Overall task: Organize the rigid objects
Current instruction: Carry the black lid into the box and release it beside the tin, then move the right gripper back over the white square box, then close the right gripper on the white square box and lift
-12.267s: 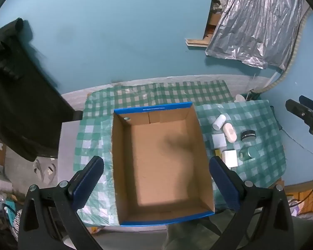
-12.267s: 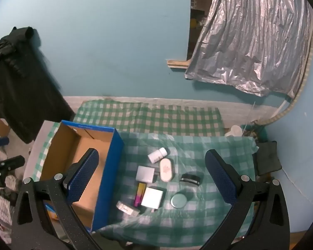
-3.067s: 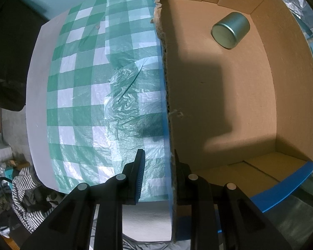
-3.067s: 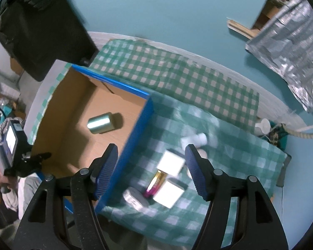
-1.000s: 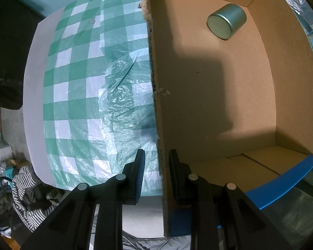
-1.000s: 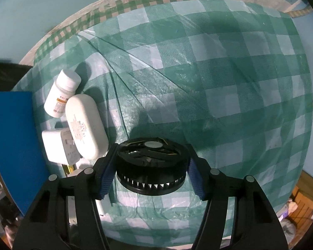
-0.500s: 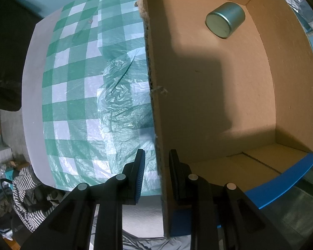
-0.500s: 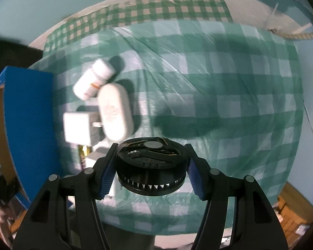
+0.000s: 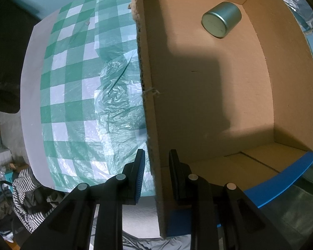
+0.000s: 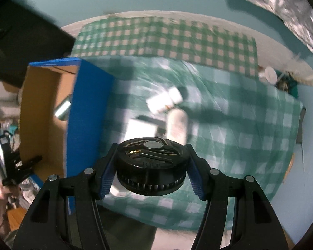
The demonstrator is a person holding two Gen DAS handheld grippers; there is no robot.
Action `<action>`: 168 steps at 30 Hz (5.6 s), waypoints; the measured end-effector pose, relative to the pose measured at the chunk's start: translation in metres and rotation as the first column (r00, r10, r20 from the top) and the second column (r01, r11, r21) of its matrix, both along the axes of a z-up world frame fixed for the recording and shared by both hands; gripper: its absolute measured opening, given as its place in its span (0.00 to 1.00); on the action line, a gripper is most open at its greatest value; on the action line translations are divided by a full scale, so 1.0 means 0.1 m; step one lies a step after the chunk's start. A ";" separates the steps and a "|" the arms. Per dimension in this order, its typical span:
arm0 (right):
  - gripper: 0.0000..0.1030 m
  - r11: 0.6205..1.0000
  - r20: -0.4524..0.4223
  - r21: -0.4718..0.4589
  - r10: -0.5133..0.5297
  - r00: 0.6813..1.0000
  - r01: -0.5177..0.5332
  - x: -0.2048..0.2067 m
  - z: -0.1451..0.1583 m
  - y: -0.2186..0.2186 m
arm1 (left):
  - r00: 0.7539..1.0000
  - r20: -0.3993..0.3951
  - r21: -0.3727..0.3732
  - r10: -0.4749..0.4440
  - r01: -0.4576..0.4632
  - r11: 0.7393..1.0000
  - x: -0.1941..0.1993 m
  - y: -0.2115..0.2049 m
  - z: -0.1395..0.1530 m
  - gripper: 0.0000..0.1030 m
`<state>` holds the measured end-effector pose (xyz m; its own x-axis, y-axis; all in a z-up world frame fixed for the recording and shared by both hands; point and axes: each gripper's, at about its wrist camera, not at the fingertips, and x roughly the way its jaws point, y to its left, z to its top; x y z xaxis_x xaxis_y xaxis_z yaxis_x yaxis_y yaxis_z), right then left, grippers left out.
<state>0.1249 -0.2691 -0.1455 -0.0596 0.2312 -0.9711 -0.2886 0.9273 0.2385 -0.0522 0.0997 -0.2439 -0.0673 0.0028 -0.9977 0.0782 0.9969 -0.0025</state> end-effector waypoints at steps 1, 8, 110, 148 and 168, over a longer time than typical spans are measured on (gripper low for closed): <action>0.60 1.000 0.004 0.005 0.011 1.000 -0.011 0.00 0.04 0.06 | 1.000 0.000 -0.001 0.000 0.000 1.000 0.00 0.00 0.00 0.23; 0.60 0.993 0.044 0.022 0.117 0.992 -0.118 0.09 0.26 0.52 | 1.000 0.001 -0.001 -0.002 0.002 1.000 -0.01 0.00 -0.01 0.23; 0.67 0.952 0.142 -0.064 0.306 0.941 -0.299 -0.10 0.67 0.97 | 0.999 -0.019 0.003 -0.026 0.026 1.000 0.10 -0.15 -0.01 0.23; 0.68 0.987 -0.190 -0.040 -0.158 0.969 0.153 -0.02 -0.97 0.21 | 0.999 -0.026 -0.003 -0.025 0.025 1.000 0.10 -0.11 -0.04 0.23; 0.64 0.972 -0.123 -0.146 -0.203 0.971 0.185 0.18 -1.31 0.44 | 0.999 -0.028 -0.002 -0.028 0.028 1.000 0.11 -0.06 -0.07 0.23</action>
